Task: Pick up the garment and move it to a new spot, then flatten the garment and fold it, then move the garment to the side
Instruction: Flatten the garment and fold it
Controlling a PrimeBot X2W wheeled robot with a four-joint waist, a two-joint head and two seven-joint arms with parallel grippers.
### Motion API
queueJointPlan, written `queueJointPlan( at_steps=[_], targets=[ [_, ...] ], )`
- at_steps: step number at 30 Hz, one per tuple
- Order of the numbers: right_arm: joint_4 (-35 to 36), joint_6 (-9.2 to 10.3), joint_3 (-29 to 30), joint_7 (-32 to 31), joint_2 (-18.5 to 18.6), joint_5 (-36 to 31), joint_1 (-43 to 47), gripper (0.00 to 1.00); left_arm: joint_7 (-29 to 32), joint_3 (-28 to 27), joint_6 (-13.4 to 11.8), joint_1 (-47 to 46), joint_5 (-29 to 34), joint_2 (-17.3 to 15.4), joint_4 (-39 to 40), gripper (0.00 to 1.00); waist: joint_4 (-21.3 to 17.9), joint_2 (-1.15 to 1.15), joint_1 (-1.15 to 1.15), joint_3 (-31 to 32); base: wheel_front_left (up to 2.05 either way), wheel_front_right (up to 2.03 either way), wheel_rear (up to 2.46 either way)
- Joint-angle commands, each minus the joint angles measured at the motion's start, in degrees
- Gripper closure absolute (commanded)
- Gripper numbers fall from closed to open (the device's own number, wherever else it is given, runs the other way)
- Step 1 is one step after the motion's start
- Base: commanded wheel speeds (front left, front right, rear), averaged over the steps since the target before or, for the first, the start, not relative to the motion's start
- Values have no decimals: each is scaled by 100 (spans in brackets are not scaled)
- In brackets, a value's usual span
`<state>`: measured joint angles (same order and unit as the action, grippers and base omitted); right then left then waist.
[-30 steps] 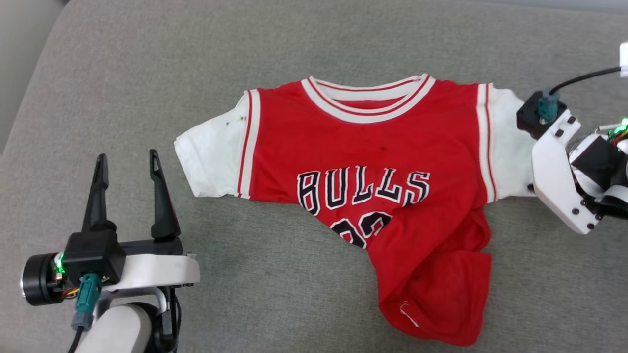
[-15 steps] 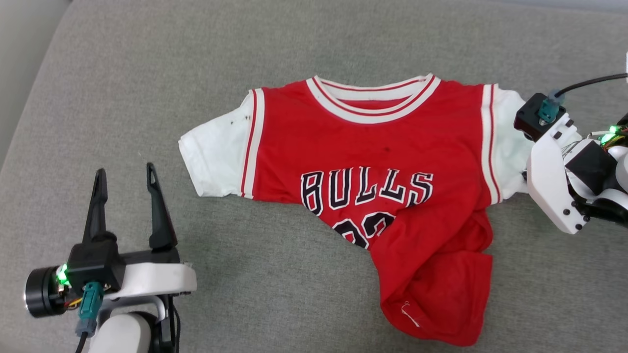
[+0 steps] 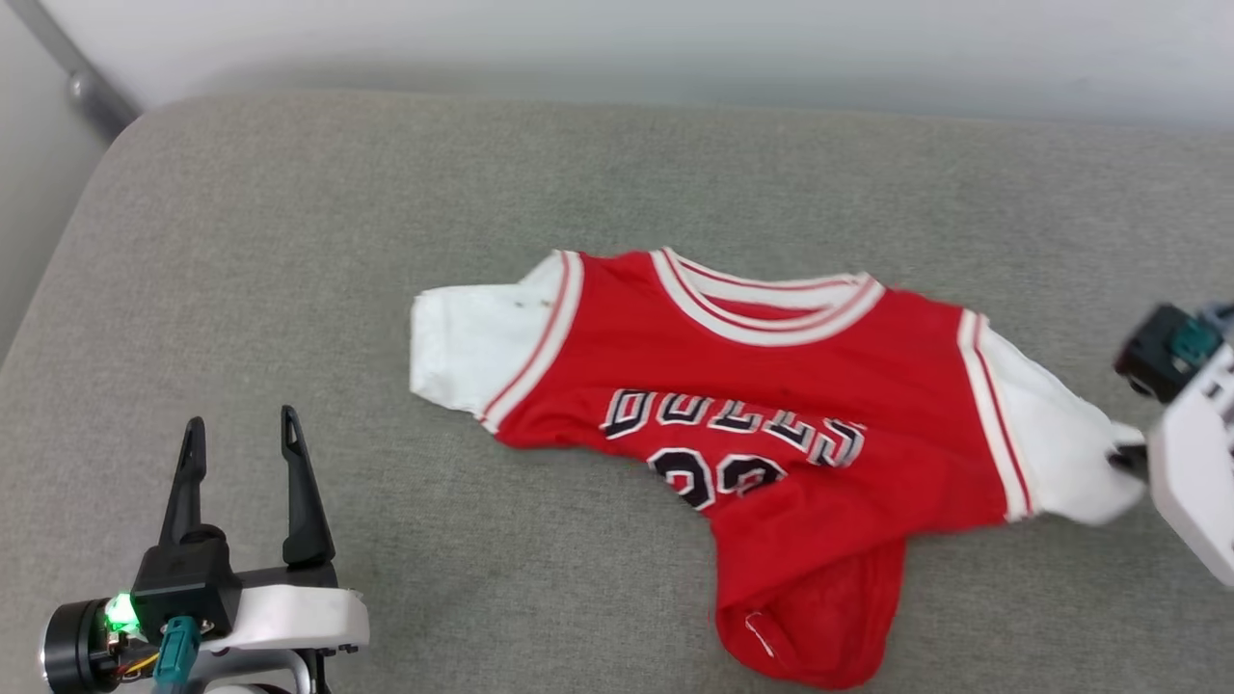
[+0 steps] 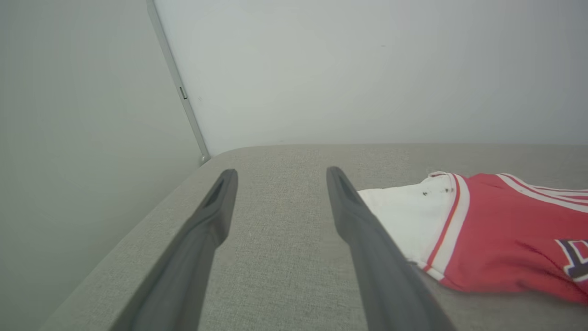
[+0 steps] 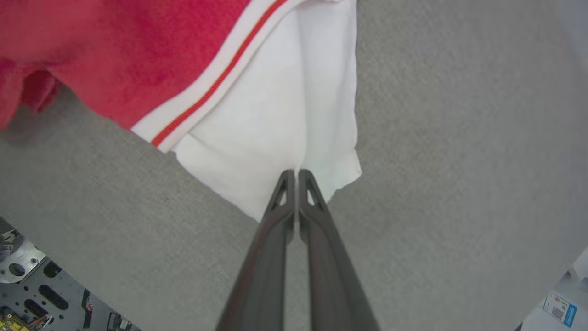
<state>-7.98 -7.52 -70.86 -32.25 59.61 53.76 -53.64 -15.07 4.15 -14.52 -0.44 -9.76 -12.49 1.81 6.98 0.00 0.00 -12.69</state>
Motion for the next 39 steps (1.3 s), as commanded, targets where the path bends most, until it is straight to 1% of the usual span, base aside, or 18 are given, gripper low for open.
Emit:
queueJointPlan(
  at_steps=[1,4,6,9,11,12,13,14,18,19,22,25,28,30,32,36,37,39],
  targets=[
    [81,6,-12,25,204,95,248,100,-12,-34,60,55,58,19,-6,0,-88,0,0,94,0,0,0],
    [114,6,-47,50,413,275,706,100,-12,-53,146,76,110,49,-22,0,-101,0,0,108,0,0,0],
    [51,6,-50,115,436,359,1007,100,-12,-72,203,79,128,53,-45,0,-106,0,0,111,0,0,0],
    [-116,6,-48,248,302,425,1428,100,-12,-79,282,56,179,44,-106,0,-124,0,0,121,0,0,0],
    [-262,6,71,424,182,432,1560,100,-12,-78,340,-14,224,-8,-189,0,-153,0,0,155,0,0,0],
    [-346,6,152,536,118,416,1611,84,-12,-81,370,-58,231,-49,-249,0,-178,0,0,184,0,0,0],
    [-415,6,225,643,59,364,1639,63,-12,-101,397,-123,235,-85,-288,0,-203,0,0,219,0,0,0],
    [-487,6,351,794,19,301,1645,0,-12,-117,447,-194,226,-126,-344,0,-225,0,0,260,0,0,0],
    [-576,6,847,1417,-134,111,1783,0,15,-142,664,-508,194,-380,-641,0,-350,0,0,489,0,0,0],
    [-549,6,947,1565,-150,18,1825,0,61,-130,729,-611,222,-478,-691,0,-394,0,0,548,0,0,0],
    [-501,7,1507,2101,-196,-227,1951,0,351,-81,949,-1002,244,-739,-818,0,-526,0,0,652,0,0,0],
    [-534,7,2238,2689,-387,-611,2167,0,728,-15,1179,-1479,283,-1025,-904,0,-657,0,0,687,0,0,0],
    [-476,7,3114,3165,-713,-1043,2493,0,1130,69,1492,-2041,255,-1287,-1096,0,-783,0,0,640,0,0,0],
    [-377,7,3780,3388,-1018,-1375,2813,0,1424,176,1685,-2409,250,-1394,-1204,0,-853,0,0,590,0,0,0],
    [-192,7,4519,3549,-1408,-1775,3203,0,1754,289,1846,-2766,259,-1524,-1318,0,-911,0,0,520,0,0,0],
    [502,7,5943,3590,-2385,-2680,4090,0,2502,639,2085,-3434,123,-1671,-1549,0,-1008,0,0,355,0,0,0],
    [502,7,5943,3590,-2385,-2680,4090,0,2502,639,2085,-3434,123,-1671,-1549,0,-1008,0,0,355,0,0,0],
    [972,7,6461,3529,-2892,-3061,4516,0,2946,815,2150,-3762,-60,-1735,-1679,0,-1049,0,0,262,0,0,0]
  ],
)
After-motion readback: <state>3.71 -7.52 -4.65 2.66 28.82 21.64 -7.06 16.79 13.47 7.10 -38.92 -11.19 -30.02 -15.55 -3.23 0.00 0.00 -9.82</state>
